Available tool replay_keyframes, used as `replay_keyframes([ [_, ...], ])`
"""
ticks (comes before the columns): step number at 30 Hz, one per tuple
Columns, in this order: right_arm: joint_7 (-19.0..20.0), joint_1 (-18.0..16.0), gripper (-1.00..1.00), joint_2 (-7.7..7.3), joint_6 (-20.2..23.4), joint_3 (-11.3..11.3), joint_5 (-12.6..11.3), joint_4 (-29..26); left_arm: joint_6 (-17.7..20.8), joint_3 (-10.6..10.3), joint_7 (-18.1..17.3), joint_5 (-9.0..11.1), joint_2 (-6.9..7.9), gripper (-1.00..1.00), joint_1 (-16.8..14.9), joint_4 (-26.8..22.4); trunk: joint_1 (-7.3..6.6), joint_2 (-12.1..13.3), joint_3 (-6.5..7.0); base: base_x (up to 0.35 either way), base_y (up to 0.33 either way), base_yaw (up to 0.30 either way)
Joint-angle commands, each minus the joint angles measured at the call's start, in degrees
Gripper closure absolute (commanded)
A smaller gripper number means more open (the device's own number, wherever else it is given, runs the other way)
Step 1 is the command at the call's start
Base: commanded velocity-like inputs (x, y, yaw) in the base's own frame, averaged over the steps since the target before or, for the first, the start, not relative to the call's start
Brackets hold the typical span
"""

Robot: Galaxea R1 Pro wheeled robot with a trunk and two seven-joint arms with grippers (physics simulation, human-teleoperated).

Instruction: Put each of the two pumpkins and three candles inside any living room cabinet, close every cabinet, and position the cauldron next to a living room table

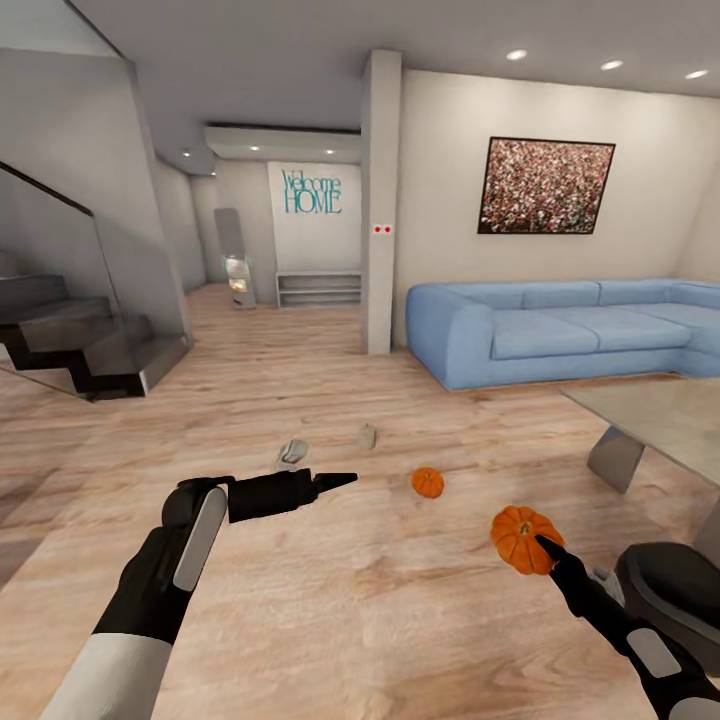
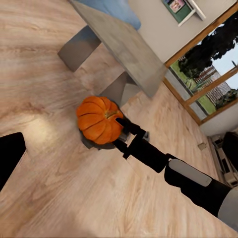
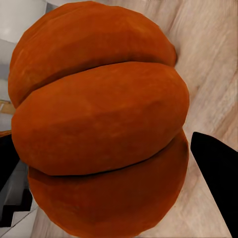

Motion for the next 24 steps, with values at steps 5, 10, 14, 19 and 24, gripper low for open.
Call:
replay_keyframes([
  [5,0.2,-0.1,1.00,0.01,0.6,-0.4,-0.7,0.0,0.2,0.0,-0.2,-0.1,-0.02,-1.00,0.0,0.0,0.02,0.0,-0.06,0.339,0.000,0.000],
  [10,0.2,-0.1,1.00,0.01,0.6,-0.4,-0.7,0.0,0.2,0.0,-0.2,-0.1,-0.02,-1.00,0.0,0.0,0.02,0.0,-0.06,0.339,0.001,0.000],
  [14,0.2,-0.1,1.00,0.01,0.6,-0.4,-0.7,0.0,0.2,0.0,-0.3,-0.1,-0.02,-1.00,0.0,0.0,0.02,0.0,-0.06,0.339,0.042,0.000],
  [19,0.2,-0.1,1.00,0.01,0.6,-0.4,-0.7,-0.1,0.2,0.0,-0.3,-0.1,-0.02,-1.00,0.0,0.0,0.02,0.0,-0.06,0.339,0.082,0.000],
  [24,0.2,-0.1,1.00,0.01,0.6,-0.4,-0.7,-0.1,0.2,0.0,-0.3,-0.1,-0.02,-1.00,0.0,0.0,0.02,0.0,-0.06,0.339,0.108,0.000],
])
